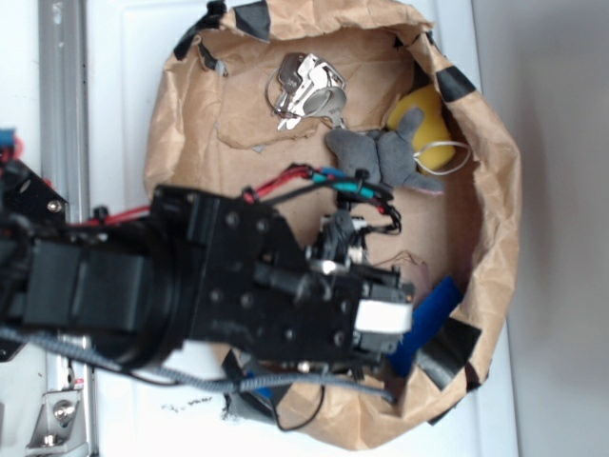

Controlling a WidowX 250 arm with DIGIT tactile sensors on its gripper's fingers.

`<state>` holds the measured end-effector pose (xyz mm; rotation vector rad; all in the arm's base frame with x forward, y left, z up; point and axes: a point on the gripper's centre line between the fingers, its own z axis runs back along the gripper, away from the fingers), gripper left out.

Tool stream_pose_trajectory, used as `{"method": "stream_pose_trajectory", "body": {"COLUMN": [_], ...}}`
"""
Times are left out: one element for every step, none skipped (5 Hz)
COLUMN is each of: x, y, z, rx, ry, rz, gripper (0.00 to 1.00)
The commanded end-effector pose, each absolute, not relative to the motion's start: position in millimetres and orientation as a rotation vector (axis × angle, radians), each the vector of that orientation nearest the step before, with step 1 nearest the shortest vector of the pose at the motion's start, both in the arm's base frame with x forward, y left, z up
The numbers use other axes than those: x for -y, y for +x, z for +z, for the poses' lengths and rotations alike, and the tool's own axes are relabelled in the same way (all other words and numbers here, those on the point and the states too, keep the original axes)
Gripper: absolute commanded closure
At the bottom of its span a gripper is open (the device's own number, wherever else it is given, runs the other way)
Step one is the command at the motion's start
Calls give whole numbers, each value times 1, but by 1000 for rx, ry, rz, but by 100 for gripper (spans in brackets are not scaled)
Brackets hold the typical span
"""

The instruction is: Grab the black box.

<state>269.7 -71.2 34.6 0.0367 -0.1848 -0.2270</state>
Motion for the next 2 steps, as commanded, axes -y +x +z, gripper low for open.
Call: {"method": "stream_pose_trajectory", "body": {"x": [83, 85], "y": [255, 247], "z": [21, 24], "rx": [68, 74], "ry": [-18, -27], "rz": [-298, -304], "gripper": [0, 0]}}
